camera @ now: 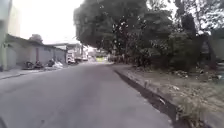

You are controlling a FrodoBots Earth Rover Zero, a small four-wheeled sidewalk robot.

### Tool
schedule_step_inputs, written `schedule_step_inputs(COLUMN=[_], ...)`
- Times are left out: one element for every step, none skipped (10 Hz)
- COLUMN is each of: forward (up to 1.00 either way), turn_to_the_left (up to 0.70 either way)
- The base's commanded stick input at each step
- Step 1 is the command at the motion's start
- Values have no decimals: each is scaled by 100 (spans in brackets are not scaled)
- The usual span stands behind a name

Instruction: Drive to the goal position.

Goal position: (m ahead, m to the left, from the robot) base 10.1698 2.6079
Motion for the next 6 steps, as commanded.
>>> schedule_step_inputs(forward=[100,100,100,100,100,100], turn_to_the_left=[6,6,6,6,6,6])
